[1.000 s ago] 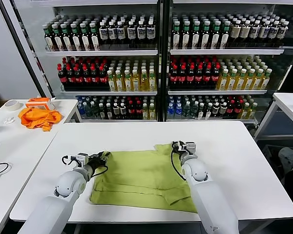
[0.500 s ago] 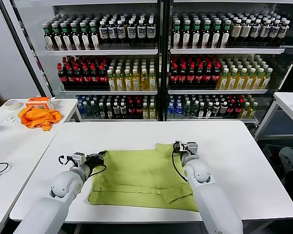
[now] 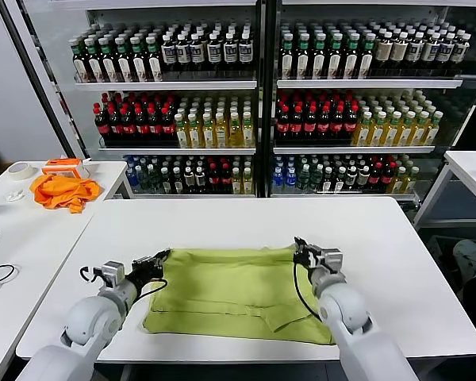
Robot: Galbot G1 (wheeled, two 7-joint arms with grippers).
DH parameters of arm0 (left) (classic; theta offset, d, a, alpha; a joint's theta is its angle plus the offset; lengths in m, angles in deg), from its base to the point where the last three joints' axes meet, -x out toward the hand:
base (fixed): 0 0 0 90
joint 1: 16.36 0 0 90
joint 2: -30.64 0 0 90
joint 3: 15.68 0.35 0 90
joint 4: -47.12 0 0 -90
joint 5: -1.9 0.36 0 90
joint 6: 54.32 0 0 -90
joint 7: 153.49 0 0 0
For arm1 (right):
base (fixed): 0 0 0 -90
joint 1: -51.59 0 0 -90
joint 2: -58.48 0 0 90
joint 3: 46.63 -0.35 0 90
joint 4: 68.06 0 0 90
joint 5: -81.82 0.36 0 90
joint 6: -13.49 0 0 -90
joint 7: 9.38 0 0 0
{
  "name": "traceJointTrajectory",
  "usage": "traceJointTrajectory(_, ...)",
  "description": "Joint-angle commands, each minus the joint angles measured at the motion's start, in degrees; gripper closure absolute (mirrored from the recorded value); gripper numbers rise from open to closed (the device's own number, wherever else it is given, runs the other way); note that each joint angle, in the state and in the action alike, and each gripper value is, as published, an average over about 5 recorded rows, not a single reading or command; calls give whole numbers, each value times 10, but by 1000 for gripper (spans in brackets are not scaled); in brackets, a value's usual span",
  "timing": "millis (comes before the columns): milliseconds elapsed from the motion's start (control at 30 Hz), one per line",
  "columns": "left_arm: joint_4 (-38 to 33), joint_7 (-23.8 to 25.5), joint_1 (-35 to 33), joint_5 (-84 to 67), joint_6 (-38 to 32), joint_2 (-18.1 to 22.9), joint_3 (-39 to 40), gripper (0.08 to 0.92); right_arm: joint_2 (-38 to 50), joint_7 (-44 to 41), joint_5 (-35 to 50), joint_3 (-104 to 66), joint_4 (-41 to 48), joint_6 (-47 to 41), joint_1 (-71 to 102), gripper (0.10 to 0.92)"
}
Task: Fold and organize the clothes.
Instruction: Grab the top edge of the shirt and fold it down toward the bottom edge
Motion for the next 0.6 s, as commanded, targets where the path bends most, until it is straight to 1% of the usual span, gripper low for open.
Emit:
traceJointTrajectory(33, -56, 2, -79, -8, -7, -11, -35, 918, 24, 3, 3, -11, -86, -1, 86, 919)
traceJointTrajectory(600, -61, 17, -106, 7, -16, -11, -31, 918, 29, 3, -20, -19, -109, 4, 119, 919)
